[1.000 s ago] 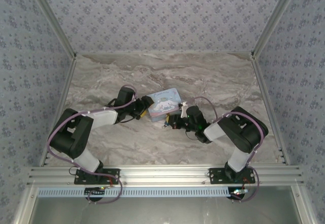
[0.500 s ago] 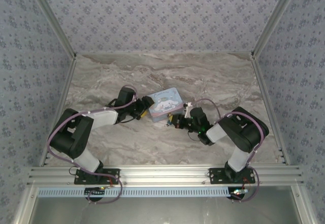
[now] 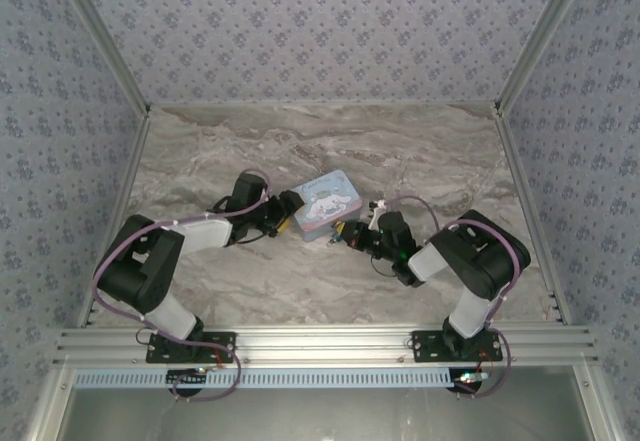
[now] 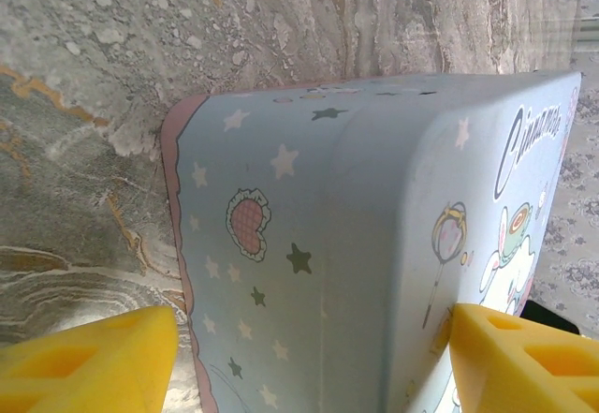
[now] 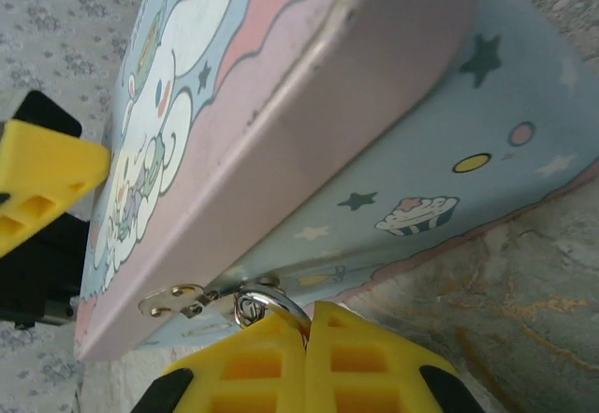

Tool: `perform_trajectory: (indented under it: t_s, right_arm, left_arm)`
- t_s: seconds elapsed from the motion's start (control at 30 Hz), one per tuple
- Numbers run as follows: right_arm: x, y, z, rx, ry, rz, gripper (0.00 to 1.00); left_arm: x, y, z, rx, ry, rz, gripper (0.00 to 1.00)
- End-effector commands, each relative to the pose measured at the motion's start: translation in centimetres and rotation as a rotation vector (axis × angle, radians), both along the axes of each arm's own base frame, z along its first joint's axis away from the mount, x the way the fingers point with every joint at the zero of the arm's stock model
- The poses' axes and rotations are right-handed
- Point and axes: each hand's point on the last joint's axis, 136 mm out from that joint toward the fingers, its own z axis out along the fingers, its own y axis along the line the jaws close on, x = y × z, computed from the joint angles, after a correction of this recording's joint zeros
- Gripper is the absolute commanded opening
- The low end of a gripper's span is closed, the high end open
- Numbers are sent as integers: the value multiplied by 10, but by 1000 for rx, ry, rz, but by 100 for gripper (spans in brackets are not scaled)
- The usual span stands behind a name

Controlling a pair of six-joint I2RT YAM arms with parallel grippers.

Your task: Unlock the padlock with the key

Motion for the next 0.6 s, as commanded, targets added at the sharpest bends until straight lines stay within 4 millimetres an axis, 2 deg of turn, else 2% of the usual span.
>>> perform_trajectory:
  t_s: [0.0,0.27,0.43,0.57]
  right_arm:
    - [21,-5,29,77,-50,-91,4]
    - [28,-17,27,64,-28,-130,4]
    - [19,-26,33,-27,-46,-111,4]
    - [8,-38,48,-125,-79,-92,4]
  left_arm:
    - [-39,21,-47,119,180,1,74]
    - [-35,25,-43,117,168,9,75]
    - [-25,28,-35,125,149,8,76]
    - [-14,29,-25,120,126,11,76]
